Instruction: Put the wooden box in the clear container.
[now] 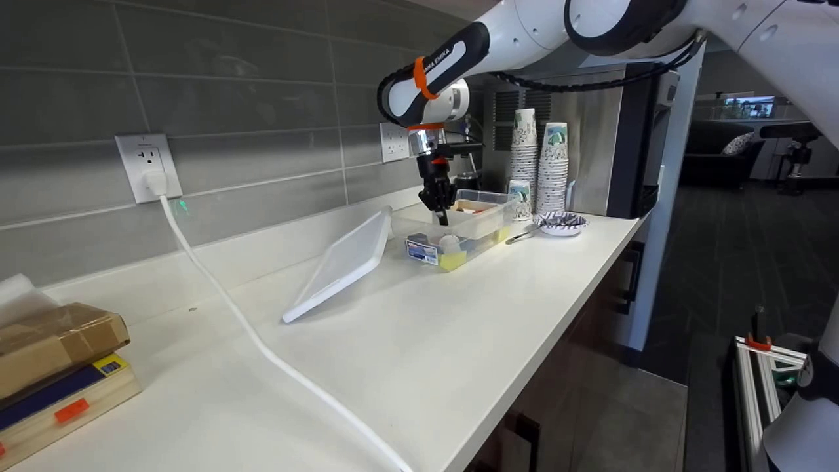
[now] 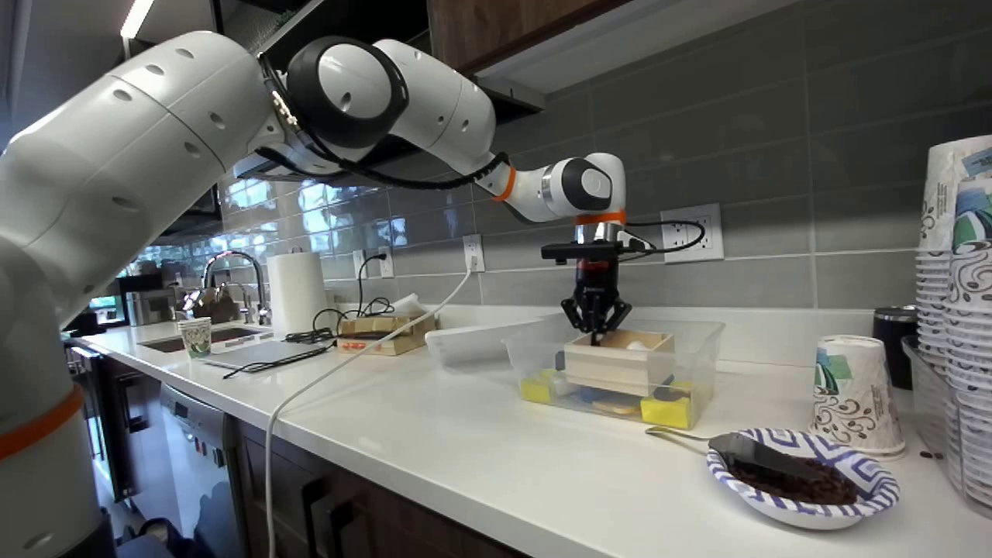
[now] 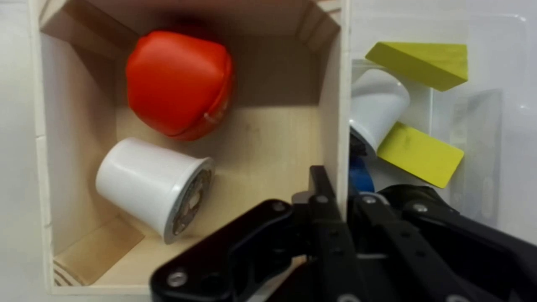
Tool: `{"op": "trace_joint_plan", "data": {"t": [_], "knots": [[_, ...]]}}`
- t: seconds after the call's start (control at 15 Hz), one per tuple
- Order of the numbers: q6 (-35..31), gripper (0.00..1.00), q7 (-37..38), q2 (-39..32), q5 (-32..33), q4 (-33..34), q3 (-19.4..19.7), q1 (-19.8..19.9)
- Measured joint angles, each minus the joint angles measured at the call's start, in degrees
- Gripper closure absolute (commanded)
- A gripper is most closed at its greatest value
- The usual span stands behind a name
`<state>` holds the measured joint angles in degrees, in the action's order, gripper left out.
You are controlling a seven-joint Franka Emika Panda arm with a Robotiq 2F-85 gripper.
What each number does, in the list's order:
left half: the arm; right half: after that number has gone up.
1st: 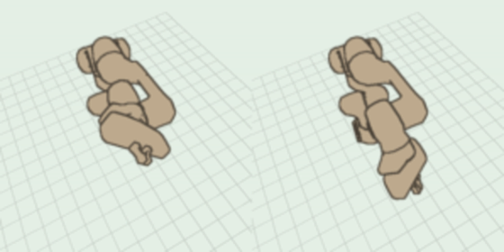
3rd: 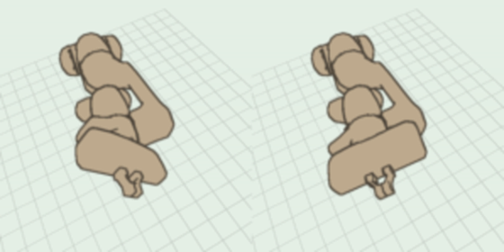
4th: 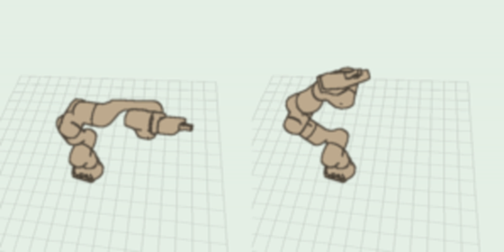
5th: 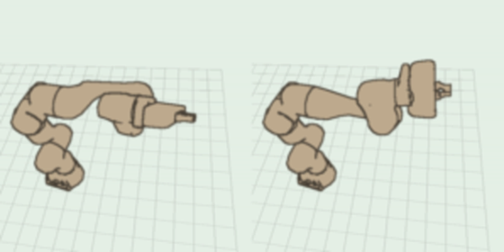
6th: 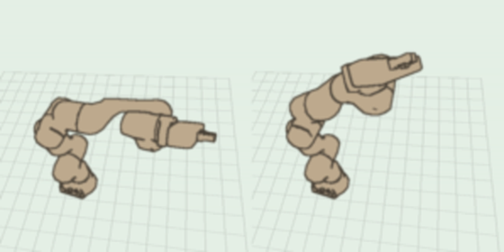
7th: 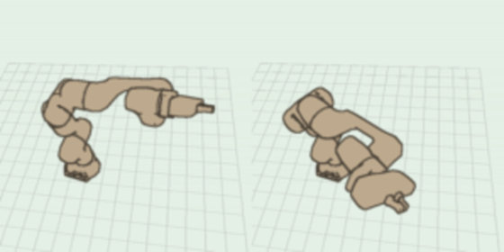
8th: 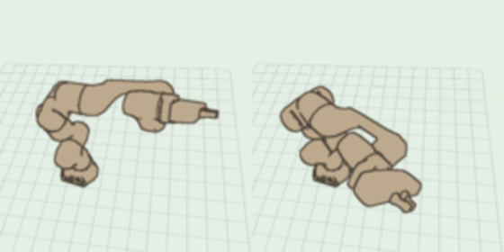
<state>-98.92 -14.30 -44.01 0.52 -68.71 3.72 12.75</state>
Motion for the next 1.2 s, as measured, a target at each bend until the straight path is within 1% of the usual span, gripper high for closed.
{"op": "trace_joint_plan", "data": {"t": [0.07,0.2,0.53,0.6,0.93,1.2], "knots": [[0.00,0.56,0.00,0.00,0.00,0.00,0.00,0.00],[0.00,0.42,0.00,0.01,0.00,0.00,0.00,0.01],[0.00,0.03,0.00,0.28,0.00,0.00,0.01,0.04],[0.00,0.00,0.01,0.42,0.00,0.00,0.01,0.04],[0.00,0.00,0.13,2.20,0.00,-0.79,0.03,0.04],[-0.08,0.00,0.83,5.61,-0.01,-4.31,0.06,0.08]]}}
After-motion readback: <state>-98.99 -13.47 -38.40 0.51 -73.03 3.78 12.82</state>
